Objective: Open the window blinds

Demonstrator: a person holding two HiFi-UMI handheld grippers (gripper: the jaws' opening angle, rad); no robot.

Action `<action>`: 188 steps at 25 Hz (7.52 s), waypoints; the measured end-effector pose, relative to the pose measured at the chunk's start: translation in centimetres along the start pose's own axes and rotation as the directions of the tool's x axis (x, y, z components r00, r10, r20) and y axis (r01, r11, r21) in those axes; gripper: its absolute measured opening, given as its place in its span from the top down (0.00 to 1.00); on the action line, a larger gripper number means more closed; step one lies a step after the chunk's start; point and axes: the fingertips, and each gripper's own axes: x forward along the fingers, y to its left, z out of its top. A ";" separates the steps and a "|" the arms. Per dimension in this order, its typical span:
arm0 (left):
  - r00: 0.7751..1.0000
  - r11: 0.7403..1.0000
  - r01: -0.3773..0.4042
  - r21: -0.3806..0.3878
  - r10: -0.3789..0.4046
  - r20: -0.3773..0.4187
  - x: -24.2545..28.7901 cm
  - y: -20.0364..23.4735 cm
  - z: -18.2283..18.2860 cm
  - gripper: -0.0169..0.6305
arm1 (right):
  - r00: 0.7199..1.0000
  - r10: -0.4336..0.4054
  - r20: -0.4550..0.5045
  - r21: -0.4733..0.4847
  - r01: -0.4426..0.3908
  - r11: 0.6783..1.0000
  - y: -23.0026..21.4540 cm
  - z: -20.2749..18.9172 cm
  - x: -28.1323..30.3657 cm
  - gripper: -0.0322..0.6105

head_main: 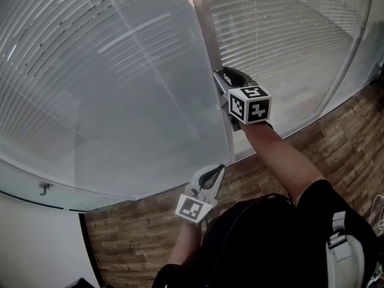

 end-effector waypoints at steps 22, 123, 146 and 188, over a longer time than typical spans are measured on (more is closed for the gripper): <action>1.000 1.000 0.001 -0.007 -0.001 0.008 0.1 -0.1 0.1 0.97 | 1.000 0.005 -0.005 -0.030 -0.005 1.000 0.0 0.0 -0.1 0.75; 0.999 0.997 -0.042 -0.058 0.042 -0.006 -1.7 1.0 -1.4 0.97 | 0.989 -0.032 -0.148 -0.686 -0.079 0.724 1.5 0.3 -0.2 0.74; 1.000 0.998 -0.027 -0.053 0.027 -0.013 -1.5 1.0 -1.6 0.97 | 1.000 0.001 -0.023 -0.061 -0.002 0.998 0.0 0.2 0.0 0.74; 1.000 0.998 -0.008 -0.066 0.006 -0.024 -0.9 0.6 -2.0 0.97 | 0.986 -0.117 -0.122 -0.984 -0.105 0.142 1.9 -0.7 -1.3 0.58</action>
